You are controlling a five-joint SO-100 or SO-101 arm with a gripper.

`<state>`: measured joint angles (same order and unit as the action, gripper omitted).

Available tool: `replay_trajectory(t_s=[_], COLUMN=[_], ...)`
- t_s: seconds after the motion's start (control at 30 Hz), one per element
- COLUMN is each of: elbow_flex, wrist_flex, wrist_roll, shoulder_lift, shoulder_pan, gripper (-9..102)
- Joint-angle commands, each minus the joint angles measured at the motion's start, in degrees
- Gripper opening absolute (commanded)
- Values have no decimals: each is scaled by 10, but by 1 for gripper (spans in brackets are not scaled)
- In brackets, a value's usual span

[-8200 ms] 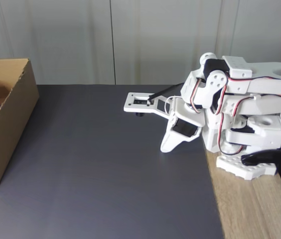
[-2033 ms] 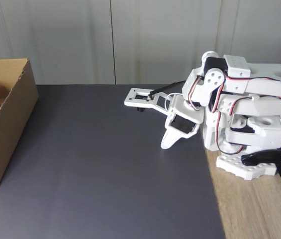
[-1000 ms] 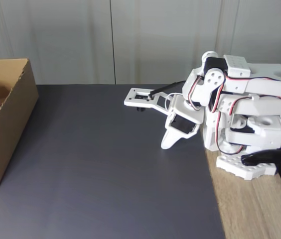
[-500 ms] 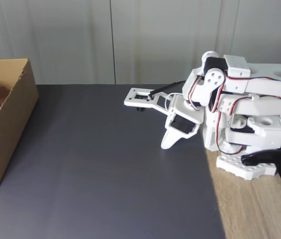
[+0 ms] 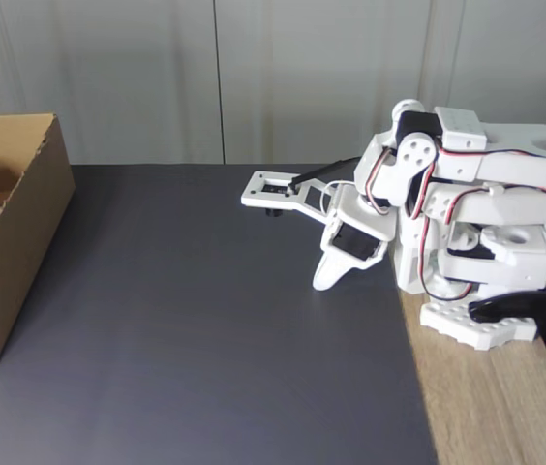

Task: Grasp a ball and put it in the box.

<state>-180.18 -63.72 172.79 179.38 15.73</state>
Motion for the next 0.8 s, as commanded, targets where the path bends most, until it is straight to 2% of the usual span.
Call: replay_trajectory(t_s=[0.0,0.77], elbow_flex=[-2,-2], wrist_flex=[-7,-7], wrist_roll=[3,3], shoulder_lift=[0,0], shoulder_pan=[8,8], gripper=[1,1])
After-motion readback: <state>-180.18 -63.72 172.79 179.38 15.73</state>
